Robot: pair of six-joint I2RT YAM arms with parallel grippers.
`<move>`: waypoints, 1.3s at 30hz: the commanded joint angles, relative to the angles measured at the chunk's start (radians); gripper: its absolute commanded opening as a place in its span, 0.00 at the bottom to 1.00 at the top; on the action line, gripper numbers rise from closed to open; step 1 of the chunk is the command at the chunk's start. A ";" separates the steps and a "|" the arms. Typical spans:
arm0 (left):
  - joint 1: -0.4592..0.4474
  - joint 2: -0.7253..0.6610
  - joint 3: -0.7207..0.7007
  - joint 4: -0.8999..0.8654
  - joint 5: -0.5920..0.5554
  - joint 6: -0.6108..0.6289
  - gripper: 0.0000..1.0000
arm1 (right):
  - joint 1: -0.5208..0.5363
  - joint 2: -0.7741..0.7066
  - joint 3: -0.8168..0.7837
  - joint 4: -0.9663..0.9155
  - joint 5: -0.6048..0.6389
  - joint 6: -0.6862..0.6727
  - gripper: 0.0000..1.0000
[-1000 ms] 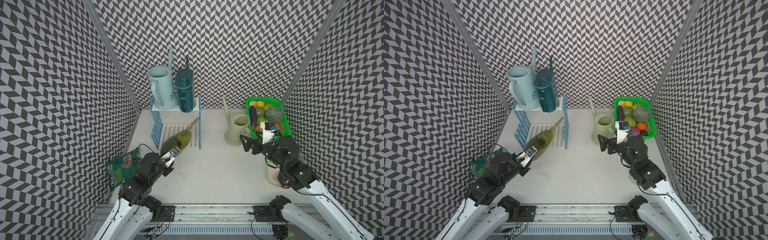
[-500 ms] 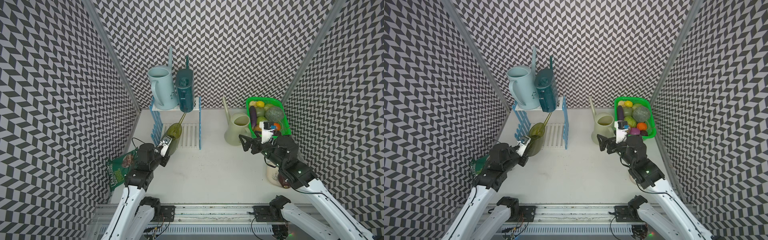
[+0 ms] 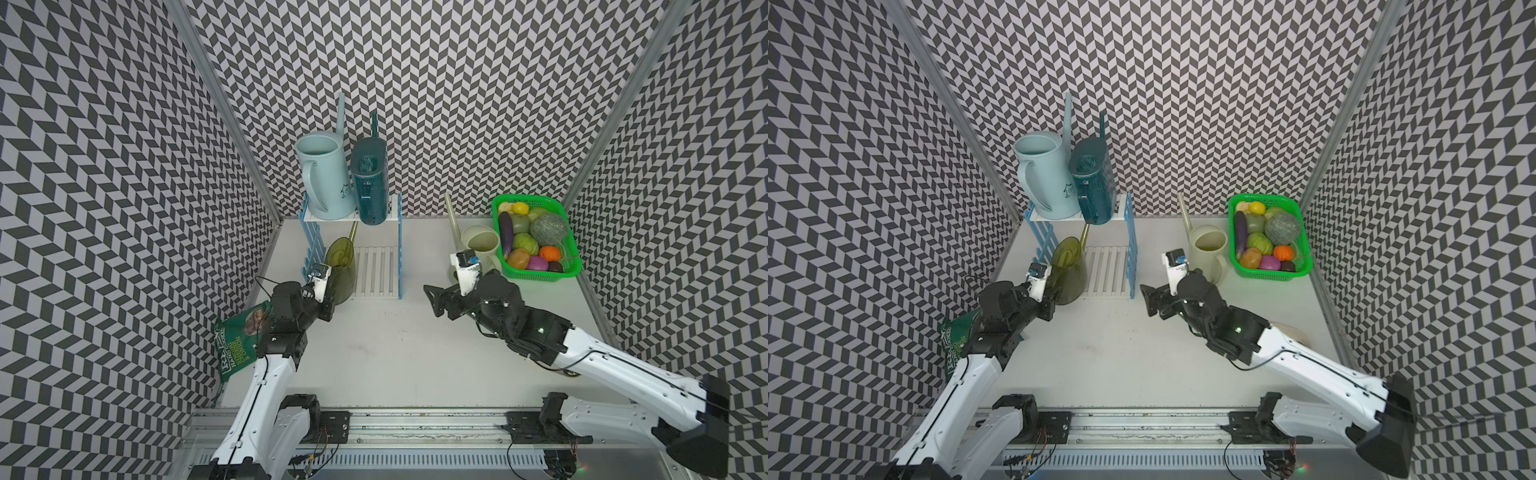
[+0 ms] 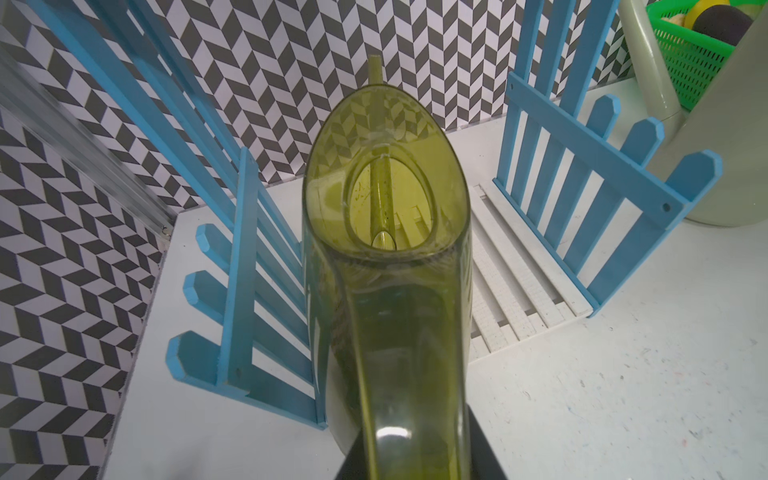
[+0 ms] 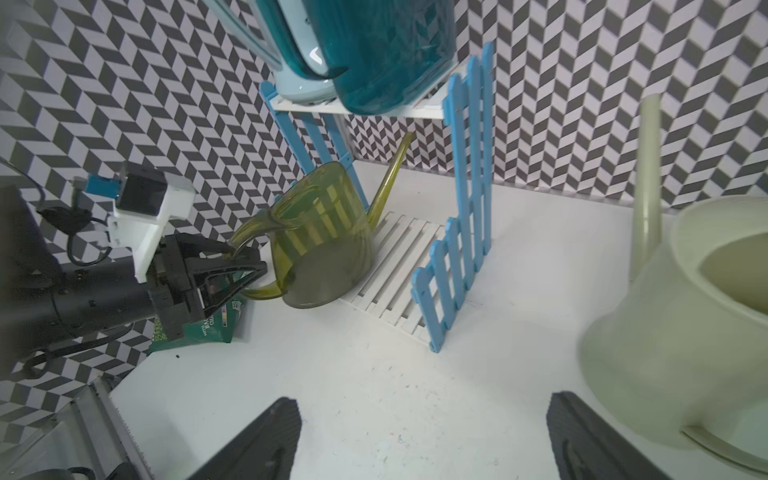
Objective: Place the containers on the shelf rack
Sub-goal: 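Place the container on the shelf, then move the shelf to the center of the board.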
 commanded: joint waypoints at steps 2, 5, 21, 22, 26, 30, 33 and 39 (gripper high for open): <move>0.001 0.004 -0.019 0.201 0.019 -0.049 0.00 | 0.021 0.195 0.076 0.073 0.086 0.096 0.89; 0.001 0.028 -0.041 0.260 0.008 -0.069 0.00 | 0.024 0.334 0.162 0.073 0.059 0.123 0.84; -0.006 0.141 -0.127 0.514 -0.065 -0.136 0.00 | 0.014 0.720 0.404 0.085 0.209 0.184 0.62; -0.007 0.148 -0.133 0.531 -0.071 -0.142 0.00 | 0.011 0.733 0.413 0.086 0.215 0.187 0.60; -0.018 0.177 -0.145 0.575 -0.093 -0.155 0.00 | -0.009 0.762 0.437 0.092 0.226 0.192 0.50; -0.027 0.206 -0.150 0.614 -0.112 -0.167 0.00 | -0.026 0.784 0.453 0.106 0.231 0.199 0.43; -0.030 0.229 -0.147 0.637 -0.117 -0.181 0.00 | -0.034 0.805 0.470 0.112 0.236 0.203 0.41; -0.050 0.268 -0.137 0.672 -0.140 -0.204 0.00 | -0.048 0.850 0.519 0.113 0.250 0.211 0.33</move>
